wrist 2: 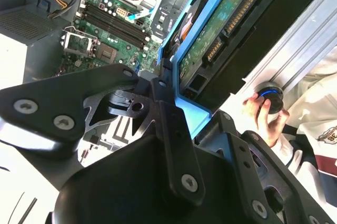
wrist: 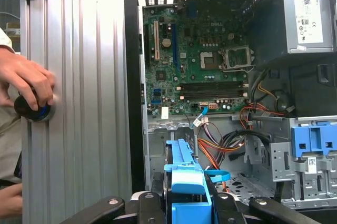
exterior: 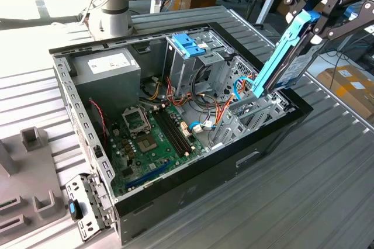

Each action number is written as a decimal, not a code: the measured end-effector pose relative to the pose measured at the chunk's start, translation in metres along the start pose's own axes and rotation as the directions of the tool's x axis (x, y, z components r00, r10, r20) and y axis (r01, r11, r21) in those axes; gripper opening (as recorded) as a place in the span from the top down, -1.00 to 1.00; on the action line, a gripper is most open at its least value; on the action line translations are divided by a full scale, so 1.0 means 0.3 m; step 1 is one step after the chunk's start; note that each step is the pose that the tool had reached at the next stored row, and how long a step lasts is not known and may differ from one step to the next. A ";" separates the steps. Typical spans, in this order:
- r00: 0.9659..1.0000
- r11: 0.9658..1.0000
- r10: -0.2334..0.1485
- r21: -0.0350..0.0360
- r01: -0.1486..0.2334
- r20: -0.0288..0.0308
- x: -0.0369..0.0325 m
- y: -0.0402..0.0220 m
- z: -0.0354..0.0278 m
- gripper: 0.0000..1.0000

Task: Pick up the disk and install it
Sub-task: 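Insert the disk into the insertion slot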

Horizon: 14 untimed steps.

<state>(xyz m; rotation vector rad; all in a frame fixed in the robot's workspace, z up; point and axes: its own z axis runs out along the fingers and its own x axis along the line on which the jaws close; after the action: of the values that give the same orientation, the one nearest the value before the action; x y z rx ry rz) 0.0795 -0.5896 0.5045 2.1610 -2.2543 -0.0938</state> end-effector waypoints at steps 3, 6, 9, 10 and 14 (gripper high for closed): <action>1.000 1.000 0.000 0.000 0.000 0.000 0.000 0.000 0.003 0.25; 1.000 1.000 0.000 0.000 0.000 0.000 0.000 0.000 0.005 0.25; 1.000 1.000 0.000 0.000 0.000 0.000 0.000 0.000 0.007 0.25; 1.000 1.000 0.000 0.000 0.000 0.000 0.000 0.000 0.007 0.25; 1.000 1.000 0.000 0.000 0.000 0.000 0.000 0.000 0.010 0.25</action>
<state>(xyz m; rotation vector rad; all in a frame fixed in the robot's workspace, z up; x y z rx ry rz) 0.0794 -0.5896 0.5015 2.1609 -2.2543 -0.0937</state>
